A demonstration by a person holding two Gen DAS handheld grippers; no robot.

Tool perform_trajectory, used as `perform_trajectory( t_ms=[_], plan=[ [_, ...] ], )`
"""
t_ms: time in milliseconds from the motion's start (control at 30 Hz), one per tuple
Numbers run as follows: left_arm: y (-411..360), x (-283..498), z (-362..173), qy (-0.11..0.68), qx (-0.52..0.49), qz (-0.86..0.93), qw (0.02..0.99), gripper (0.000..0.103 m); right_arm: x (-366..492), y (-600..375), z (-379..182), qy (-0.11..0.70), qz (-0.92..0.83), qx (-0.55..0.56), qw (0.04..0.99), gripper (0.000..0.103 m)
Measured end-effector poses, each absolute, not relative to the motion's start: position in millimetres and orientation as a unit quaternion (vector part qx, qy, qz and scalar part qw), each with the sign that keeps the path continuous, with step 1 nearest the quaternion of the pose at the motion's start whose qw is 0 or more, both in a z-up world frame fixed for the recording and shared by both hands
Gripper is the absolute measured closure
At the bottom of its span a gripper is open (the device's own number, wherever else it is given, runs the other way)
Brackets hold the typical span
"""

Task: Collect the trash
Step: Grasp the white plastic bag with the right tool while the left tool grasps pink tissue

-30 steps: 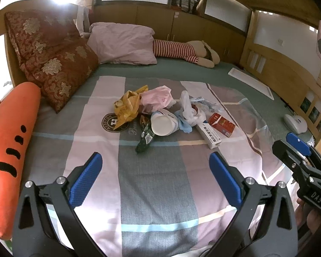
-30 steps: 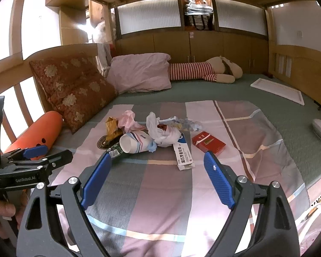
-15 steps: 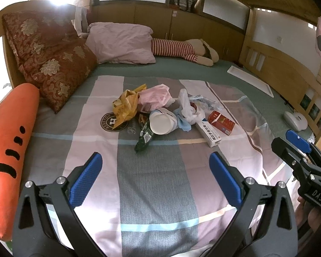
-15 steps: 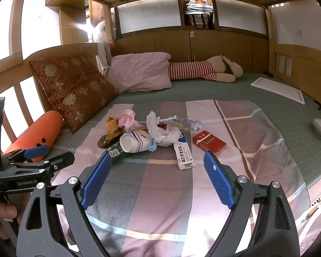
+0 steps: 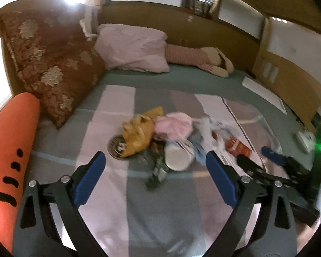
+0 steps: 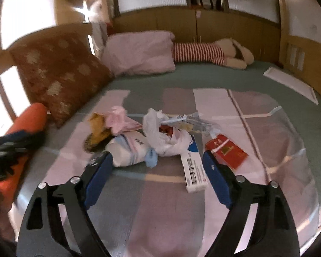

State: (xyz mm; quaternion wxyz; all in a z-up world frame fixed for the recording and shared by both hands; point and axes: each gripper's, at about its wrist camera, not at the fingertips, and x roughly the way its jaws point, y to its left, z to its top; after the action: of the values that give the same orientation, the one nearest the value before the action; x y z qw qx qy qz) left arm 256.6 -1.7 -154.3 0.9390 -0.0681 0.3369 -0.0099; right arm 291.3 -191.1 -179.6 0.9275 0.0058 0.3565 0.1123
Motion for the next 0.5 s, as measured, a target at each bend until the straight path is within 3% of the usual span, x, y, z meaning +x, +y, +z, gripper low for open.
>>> perform_trajectory(
  t_ms=[167,267,300,400,500],
  plan=[
    [7.9,272.3,-162.1,0.348,-0.069,-0.001,0.935,0.009,353.7,-169.0,-222.7,0.398,0.090,-0.012,0.913,0.033],
    [3.3,286.4,-169.6,0.352,-0.058,-0.004,0.934,0.009,371.6,-164.7,-245.3,0.425,0.079,-0.029,0.901,0.061],
    [0.4,289.7,-171.5,0.352,-0.055,-0.008,0.934,0.009,372.3,-168.3,-246.4,0.426,0.075,-0.027,0.901,0.076],
    [-19.0,305.7,-178.1,0.354,-0.041,-0.029,0.934,0.009,366.6,-185.0,-232.3,0.423,0.078,0.011,0.903,0.091],
    [-40.8,323.7,-185.6,0.360,-0.033,-0.046,0.931,0.009,348.4,-198.7,-204.7,0.407,0.094,0.037,0.908,0.092]
  ],
)
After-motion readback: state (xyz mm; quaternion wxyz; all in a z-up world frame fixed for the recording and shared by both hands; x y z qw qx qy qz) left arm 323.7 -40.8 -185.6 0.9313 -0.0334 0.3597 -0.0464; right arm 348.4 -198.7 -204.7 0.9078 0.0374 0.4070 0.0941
